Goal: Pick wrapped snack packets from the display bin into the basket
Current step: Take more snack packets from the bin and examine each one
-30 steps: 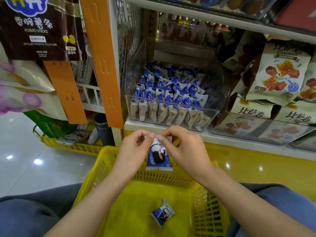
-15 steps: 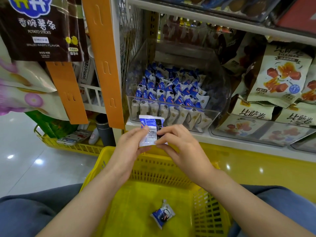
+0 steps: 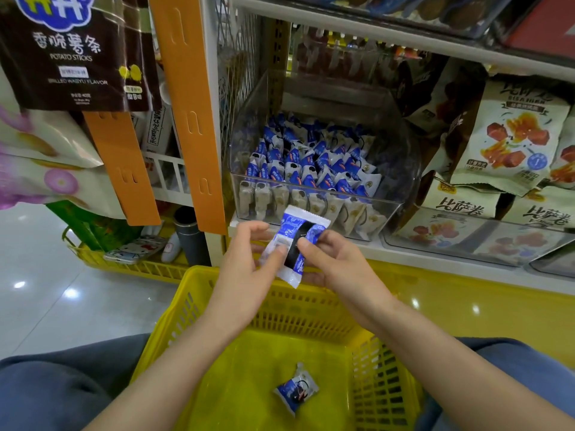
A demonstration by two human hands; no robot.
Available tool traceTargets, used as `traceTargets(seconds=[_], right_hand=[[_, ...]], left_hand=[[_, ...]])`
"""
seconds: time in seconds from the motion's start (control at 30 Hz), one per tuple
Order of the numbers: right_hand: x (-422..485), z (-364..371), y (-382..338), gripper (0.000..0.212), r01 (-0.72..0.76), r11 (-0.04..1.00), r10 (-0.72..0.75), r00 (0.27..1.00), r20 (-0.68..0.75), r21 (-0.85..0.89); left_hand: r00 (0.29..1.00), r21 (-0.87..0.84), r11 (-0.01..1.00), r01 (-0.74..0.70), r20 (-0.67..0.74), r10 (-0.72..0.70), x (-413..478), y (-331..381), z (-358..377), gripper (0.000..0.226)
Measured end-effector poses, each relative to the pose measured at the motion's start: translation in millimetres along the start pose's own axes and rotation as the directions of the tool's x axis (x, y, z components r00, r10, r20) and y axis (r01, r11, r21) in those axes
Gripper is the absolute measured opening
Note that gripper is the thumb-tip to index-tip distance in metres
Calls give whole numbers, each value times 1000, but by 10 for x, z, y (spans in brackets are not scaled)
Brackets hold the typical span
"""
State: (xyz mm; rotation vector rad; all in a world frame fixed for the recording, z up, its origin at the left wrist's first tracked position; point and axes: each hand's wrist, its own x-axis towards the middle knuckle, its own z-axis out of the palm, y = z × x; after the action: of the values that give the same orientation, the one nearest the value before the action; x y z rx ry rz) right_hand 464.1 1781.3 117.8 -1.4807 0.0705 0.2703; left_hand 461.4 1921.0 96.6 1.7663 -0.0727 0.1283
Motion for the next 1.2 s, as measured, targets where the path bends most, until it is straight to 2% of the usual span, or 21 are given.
traceTargets(seconds=[0.07, 0.13, 0.43, 0.6, 0.73, 1.0, 1.1, 1.2], right_hand=[[6, -9, -7, 30, -2, 1000, 3, 999, -42, 11], [12, -8, 3, 30, -9, 1000, 8, 998, -66, -14], [57, -11, 92, 23, 1, 991, -5, 1000, -27, -132], [75, 0, 147, 28, 91, 961, -109, 992, -57, -261], [65, 17, 172, 32, 137, 917, -153, 988, -12, -375], [72, 49, 198, 27, 166, 900, -159, 986, 53, -402], [93, 16, 217, 27, 154, 879, -124, 988, 96, -450], [71, 7, 249, 22, 176, 840, -83, 977, 198, -514]], left_hand=[[994, 155, 983, -103, 43, 98, -44, -13, 20, 29], [988, 228, 962, -152, 73, 139, -72, -19, 39, 31], [989, 97, 993, -66, 137, 53, -46, -67, 32, 21], [988, 287, 952, -107, 138, 69, -65, -98, 12, 23], [985, 451, 879, -154, 136, 103, -108, -102, 8, 25], [988, 493, 856, -154, 105, 117, -51, -91, -31, 24], [979, 526, 826, -203, 89, 185, -61, -64, -57, 24], [964, 528, 808, -262, 105, 244, -55, -41, -73, 23]])
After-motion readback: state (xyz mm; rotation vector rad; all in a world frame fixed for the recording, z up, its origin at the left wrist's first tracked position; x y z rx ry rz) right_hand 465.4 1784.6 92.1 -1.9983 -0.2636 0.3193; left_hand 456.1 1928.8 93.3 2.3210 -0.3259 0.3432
